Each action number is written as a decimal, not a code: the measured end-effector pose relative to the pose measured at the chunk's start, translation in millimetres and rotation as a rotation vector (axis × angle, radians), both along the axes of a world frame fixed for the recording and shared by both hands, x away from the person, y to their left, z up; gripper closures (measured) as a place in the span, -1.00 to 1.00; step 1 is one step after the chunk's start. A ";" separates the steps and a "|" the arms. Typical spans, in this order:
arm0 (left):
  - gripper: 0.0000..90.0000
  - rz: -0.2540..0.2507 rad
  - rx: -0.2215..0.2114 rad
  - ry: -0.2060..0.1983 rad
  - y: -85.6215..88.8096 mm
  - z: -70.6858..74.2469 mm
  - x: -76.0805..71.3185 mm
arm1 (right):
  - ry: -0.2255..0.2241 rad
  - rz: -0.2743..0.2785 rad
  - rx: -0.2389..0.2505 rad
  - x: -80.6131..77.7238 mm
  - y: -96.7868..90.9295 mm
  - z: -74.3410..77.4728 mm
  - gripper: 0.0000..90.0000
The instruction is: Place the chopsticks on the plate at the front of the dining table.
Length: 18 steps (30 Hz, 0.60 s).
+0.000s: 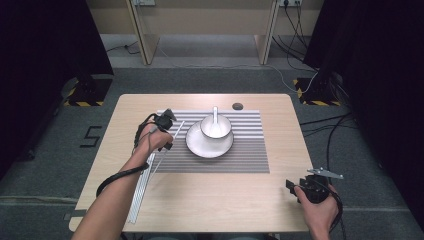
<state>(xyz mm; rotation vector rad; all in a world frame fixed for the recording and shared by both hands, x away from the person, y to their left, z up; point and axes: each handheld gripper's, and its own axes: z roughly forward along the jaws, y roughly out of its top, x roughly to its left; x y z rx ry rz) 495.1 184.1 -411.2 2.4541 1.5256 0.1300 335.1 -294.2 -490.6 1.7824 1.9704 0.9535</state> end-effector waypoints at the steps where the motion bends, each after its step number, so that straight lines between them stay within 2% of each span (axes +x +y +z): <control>1: 0.88 0.000 -0.003 0.001 -0.6 0.0 0.3 | 0.000 0.000 0.000 0.0 0.1 -0.1 -0.10; 18: 0.88 -0.009 -0.036 -0.009 -13.6 -1.3 6.6 | 0.000 -0.001 0.004 0.2 -0.8 -0.6 -0.10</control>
